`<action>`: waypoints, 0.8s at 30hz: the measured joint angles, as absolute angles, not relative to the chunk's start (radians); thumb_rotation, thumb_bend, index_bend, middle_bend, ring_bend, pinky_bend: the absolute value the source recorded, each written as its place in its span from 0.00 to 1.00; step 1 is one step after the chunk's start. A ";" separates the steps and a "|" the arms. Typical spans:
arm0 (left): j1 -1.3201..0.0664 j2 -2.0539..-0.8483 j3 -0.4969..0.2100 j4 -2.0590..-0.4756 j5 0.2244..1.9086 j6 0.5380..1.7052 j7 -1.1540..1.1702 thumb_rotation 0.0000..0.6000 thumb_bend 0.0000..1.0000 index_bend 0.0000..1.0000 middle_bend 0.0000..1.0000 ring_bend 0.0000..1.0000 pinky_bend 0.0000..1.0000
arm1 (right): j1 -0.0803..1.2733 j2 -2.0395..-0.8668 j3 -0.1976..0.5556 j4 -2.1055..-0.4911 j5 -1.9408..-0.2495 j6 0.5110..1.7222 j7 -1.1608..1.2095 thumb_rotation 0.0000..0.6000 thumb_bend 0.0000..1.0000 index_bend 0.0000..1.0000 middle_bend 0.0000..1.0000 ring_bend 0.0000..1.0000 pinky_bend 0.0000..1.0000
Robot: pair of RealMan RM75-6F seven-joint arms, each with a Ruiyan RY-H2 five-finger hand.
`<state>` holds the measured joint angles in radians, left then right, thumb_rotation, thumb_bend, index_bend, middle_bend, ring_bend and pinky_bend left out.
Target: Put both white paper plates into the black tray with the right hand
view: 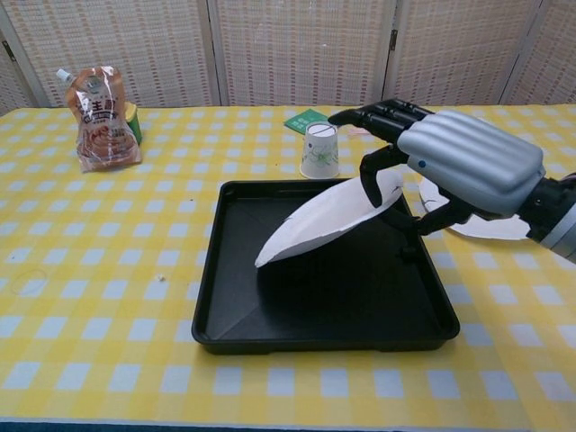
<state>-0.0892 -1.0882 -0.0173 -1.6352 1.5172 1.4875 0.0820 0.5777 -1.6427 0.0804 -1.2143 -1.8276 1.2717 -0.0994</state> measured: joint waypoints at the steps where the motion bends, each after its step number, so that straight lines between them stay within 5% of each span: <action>1: -0.088 -1.089 -0.019 -1.635 1.514 1.488 0.082 1.00 0.42 0.00 0.00 0.00 0.00 | 0.580 -1.643 0.079 -1.215 -1.822 1.262 -0.101 1.00 0.46 0.51 0.01 0.00 0.00; 14: -0.078 -1.086 -0.014 -1.639 1.538 1.514 0.077 1.00 0.42 0.00 0.00 0.00 0.00 | 0.616 -1.569 0.050 -1.375 -1.712 1.084 -0.151 1.00 0.42 0.02 0.00 0.00 0.00; 24: -0.072 -1.077 -0.010 -1.632 1.562 1.529 0.069 1.00 0.42 0.00 0.00 0.00 0.00 | 0.627 -1.491 0.055 -1.505 -1.643 1.019 -0.326 1.00 0.28 0.00 0.00 0.00 0.00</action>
<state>-0.0717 -1.0771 -0.0100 -1.6320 1.5618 1.5293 0.0694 0.6266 -1.4911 0.0552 -1.5053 -1.6428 1.0186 -0.3259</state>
